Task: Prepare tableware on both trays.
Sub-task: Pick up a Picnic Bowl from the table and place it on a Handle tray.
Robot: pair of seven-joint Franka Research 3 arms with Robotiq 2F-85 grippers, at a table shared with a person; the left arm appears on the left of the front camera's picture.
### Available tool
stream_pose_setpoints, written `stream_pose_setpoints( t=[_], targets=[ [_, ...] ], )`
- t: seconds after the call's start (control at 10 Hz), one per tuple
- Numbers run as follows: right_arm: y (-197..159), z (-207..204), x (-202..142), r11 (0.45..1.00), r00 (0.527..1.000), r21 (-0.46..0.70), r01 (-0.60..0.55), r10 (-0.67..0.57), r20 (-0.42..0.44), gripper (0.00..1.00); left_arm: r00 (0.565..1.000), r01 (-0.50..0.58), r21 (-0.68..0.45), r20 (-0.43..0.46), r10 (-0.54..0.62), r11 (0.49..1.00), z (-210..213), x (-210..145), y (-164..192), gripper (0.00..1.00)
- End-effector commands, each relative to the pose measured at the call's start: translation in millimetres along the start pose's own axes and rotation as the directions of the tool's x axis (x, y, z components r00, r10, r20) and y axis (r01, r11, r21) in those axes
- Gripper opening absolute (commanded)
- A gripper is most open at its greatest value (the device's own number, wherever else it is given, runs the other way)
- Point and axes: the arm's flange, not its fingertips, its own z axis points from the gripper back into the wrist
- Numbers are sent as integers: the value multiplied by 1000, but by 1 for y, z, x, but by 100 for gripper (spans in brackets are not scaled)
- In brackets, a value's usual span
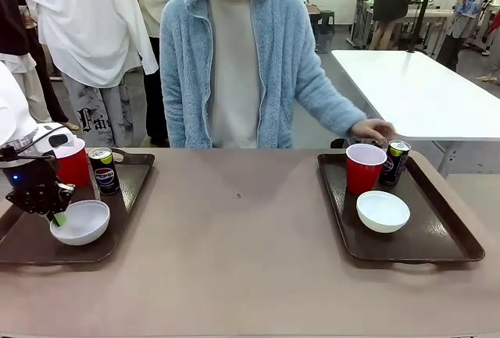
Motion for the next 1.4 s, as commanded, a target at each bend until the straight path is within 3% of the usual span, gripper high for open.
stream_pose_setpoints(
  t=[0.0, 0.1, 0.3, 0.4, 0.8, 0.9, 1.0, 1.3],
  targets=[
    [1, 0, -1, 1000, 1000, 27, -11, 11, 6, 100, 1000, -9, 14, 14, 9, 1000, 4, -6, -6, 85],
    [1, 0, -1, 1000, 1000, 27, -11, 11, 6, 100, 1000, -6, 14, 14, 5, 1000, 12, -10, -6, 100],
    [1, 0, -1, 1000, 1000, 27, -11, 11, 6, 100, 999, 44, -7, 9, -44, 999, 32, -19, -9, 100],
    [1, 0, -1, 1000, 1000, 27, -11, 11, 6, 100, 998, 57, -8, 19, -57, 998, 45, -24, -8, 54],
    [1, 0, -1, 1000, 1000, 27, -11, 11, 6, 100, 996, 60, 44, 59, -62, 997, 89, -43, -7, 94],
    [1, 0, -1, 1000, 1000, 27, -11, 11, 6, 100, 997, 51, 59, 62, -54, 997, 94, -44, -7, 100],
    [1, 0, -1, 1000, 1000, 27, -11, 11, 6, 100, 997, 54, 10, 55, -54, 998, 86, -35, -10, 100],
    [1, 0, -1, 1000, 1000, 27, -11, 11, 6, 100, 997, 54, 10, 55, -54, 998, 86, -35, -10, 100]
  ],
)
